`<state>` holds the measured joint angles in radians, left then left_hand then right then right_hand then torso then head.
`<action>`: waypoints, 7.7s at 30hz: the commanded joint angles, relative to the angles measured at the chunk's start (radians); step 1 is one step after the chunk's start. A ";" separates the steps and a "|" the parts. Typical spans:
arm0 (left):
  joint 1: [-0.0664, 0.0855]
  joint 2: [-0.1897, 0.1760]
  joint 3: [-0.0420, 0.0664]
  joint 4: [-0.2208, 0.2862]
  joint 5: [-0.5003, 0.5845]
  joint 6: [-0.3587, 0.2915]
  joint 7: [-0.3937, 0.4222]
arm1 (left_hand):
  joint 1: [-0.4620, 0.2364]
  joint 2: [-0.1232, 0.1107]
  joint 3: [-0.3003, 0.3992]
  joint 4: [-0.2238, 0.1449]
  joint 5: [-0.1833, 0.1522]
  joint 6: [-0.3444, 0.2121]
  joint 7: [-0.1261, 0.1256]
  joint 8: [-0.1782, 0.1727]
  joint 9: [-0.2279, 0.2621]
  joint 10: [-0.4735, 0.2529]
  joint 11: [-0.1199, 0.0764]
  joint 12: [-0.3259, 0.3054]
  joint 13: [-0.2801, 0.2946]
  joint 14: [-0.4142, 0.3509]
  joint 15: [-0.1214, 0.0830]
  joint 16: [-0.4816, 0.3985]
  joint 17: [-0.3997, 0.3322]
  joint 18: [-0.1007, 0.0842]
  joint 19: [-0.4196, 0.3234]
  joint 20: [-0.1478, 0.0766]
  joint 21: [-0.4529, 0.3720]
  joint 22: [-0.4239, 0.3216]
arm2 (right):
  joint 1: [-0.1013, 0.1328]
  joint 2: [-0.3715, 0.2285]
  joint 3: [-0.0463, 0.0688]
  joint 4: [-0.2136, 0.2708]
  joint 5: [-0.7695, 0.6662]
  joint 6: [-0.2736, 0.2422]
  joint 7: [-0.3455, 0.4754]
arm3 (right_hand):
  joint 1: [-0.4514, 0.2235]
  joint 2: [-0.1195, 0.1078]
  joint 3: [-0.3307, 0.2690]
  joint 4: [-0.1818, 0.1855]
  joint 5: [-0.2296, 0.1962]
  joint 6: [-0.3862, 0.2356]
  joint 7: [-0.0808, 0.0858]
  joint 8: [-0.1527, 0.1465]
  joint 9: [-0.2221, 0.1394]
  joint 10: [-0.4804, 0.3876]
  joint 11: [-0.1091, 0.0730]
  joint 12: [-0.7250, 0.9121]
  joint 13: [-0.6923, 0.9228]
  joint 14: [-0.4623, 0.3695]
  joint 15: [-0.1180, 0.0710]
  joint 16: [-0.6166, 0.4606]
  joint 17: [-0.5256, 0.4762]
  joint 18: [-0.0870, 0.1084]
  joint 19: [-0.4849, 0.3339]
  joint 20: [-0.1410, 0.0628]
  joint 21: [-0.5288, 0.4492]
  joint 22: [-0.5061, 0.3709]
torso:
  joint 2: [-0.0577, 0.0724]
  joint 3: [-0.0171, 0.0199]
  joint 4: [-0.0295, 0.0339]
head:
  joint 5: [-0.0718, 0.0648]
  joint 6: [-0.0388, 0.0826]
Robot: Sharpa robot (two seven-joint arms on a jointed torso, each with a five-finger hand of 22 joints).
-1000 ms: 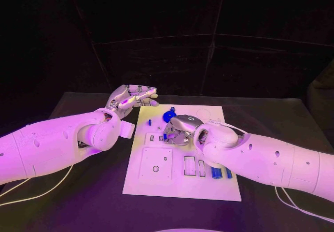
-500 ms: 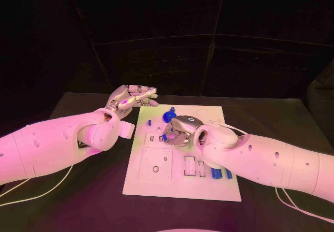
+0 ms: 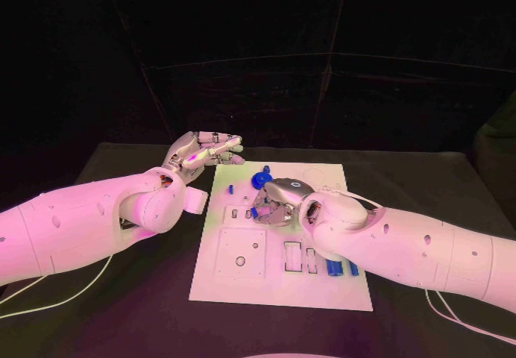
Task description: Assemble the parts on the task board
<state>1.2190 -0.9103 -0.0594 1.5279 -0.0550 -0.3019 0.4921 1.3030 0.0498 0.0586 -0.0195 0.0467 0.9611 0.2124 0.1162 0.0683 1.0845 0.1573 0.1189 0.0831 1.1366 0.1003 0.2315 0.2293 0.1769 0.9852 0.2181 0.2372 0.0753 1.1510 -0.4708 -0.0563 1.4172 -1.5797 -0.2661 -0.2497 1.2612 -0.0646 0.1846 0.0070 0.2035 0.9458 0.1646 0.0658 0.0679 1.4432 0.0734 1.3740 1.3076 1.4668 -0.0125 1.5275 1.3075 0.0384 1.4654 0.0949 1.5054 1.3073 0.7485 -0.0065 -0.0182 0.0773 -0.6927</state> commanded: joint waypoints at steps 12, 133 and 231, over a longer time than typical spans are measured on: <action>0.002 -0.014 0.001 -0.005 -0.119 0.010 -0.127 | -0.043 -0.012 -0.031 0.008 -0.002 0.078 -0.046 0.014 0.012 0.133 -0.064 0.036 0.022 0.270 -0.078 0.196 0.140 0.009 0.229 -0.082 0.128 0.058 | 0.009 -0.149 0.002 0.150 0.064 -0.171 0.161 | -0.009 -0.026 -0.074 0.030 -0.052 -0.049 0.006 0.009 0.002 -0.027 0.009 -0.029 0.071 0.079 0.016 -0.006 0.153 -0.001 0.028 0.013 -0.011 0.090 | -0.005 0.0003 -0.0032 | 0.002 0.003; 0.123 0.302 -0.100 -0.203 -0.803 0.442 -1.097 | -0.121 0.077 -0.331 0.250 0.006 -0.031 -0.167 0.539 0.424 0.219 -0.182 1.026 0.971 0.434 -0.185 1.339 1.341 -0.119 0.484 -0.194 1.155 1.199 | 0.154 -0.369 0.022 0.127 0.478 -0.027 0.194 | 0.015 0.010 -0.143 0.067 0.127 -0.036 -0.007 0.052 0.007 -0.090 -0.005 -0.125 -0.023 0.049 0.002 -0.090 0.024 0.026 -0.031 0.000 -0.090 -0.049 | -0.060 0.0174 -0.0018 | 0.006 -0.056; 0.106 0.227 -0.119 -0.111 -0.943 0.372 -1.090 | -0.240 -0.150 0.748 -0.040 0.136 -0.092 -0.167 0.615 0.479 0.223 -0.186 0.985 0.929 0.434 -0.189 1.339 1.341 -0.118 0.480 -0.197 1.152 1.218 | 0.154 -0.367 0.021 0.116 0.478 -0.021 0.198 | 0.019 0.012 -0.147 0.069 0.135 -0.036 -0.008 0.055 0.007 -0.094 -0.006 -0.131 -0.029 0.049 0.001 -0.093 0.022 0.026 -0.031 -0.001 -0.092 -0.052 | -0.060 0.0174 -0.0035 | 0.025 -0.074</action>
<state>1.3258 -0.6813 -0.1770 1.4155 -0.9898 0.0412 -0.5825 1.0627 -0.1051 0.6491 0.0963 0.1800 0.8702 0.0504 0.7283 0.5466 1.3007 -0.0304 1.1009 1.0103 1.4670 -0.0872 1.5677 1.3074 0.0691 1.4587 0.0195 1.3828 1.2923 1.3031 -0.8382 -0.0357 1.5320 -1.0996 -0.2841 -0.0593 1.2817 -0.0575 0.0441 0.0762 0.3348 0.9074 0.1648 0.1159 0.0728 1.3541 0.0732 1.2457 1.2797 1.4667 -0.0052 1.4405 1.3074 0.0542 1.4348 0.0962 1.4164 1.2557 0.6881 0.0106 -0.0220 0.1012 -0.7667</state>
